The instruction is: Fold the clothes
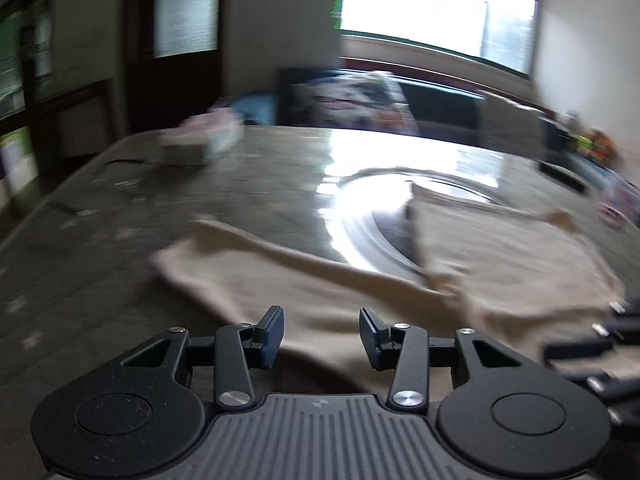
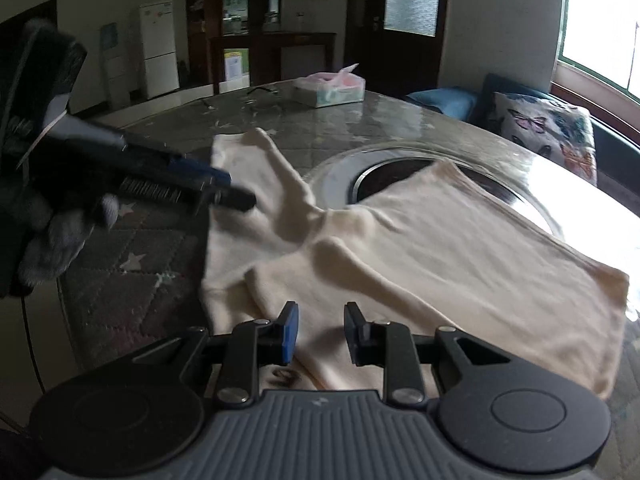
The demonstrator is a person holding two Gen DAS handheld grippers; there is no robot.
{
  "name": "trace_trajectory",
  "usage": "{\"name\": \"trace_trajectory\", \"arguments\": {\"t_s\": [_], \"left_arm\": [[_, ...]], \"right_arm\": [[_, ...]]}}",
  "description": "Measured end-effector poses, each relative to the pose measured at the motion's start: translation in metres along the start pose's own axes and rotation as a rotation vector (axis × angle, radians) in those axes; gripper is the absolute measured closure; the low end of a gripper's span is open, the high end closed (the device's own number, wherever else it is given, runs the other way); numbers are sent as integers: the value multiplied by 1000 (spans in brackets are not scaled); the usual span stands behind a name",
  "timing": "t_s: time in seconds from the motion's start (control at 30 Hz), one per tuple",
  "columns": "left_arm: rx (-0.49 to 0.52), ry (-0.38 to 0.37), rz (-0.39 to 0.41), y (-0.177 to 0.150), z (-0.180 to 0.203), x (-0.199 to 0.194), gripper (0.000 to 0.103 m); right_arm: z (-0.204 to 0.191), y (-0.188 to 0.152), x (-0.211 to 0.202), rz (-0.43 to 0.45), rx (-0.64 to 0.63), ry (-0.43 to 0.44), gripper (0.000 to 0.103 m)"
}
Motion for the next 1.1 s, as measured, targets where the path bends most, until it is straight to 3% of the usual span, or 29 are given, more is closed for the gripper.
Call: {"name": "trace_trajectory", "arguments": {"t_s": [0.17,0.37,0.47,0.57,0.6,0.63,0.77,0.9,1.1], "left_arm": [[-135,116,-10,10,-50,14,58],[-229,187,-22,17,-81,31,58],[-258,186,-34,19,-88,40,61],[-246,195,-28,22,-89,46,80],[-241,198,-27,22,-89,46,90],[-245,190,-29,22,-88,46,96],[-249,147,18,32,-76,29,99],[-175,34,88,49,-34,-4,100],[6,-182,154,56,57,-52,100]], "right_arm": [[-9,3,7,-2,-27,8,79],[-6,6,-1,9,-19,1,79],[-3,8,-6,19,-12,-5,79],[0,9,-12,30,-6,-17,79],[1,9,-14,34,-4,-19,79],[3,9,-16,39,-1,-23,79],[12,10,-29,68,30,-41,79],[26,8,-41,83,73,-62,79],[52,3,-63,115,163,-95,79]]}}
Point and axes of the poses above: each gripper's, at about its wrist camera, not at the fingertips, and x roughly the way its jaws point, z to its right, y to its top, the point moved 10 cm from there along x, roughly the way its jaws point, and after that the axes turned 3 degrees about y, right-handed, at the moved point
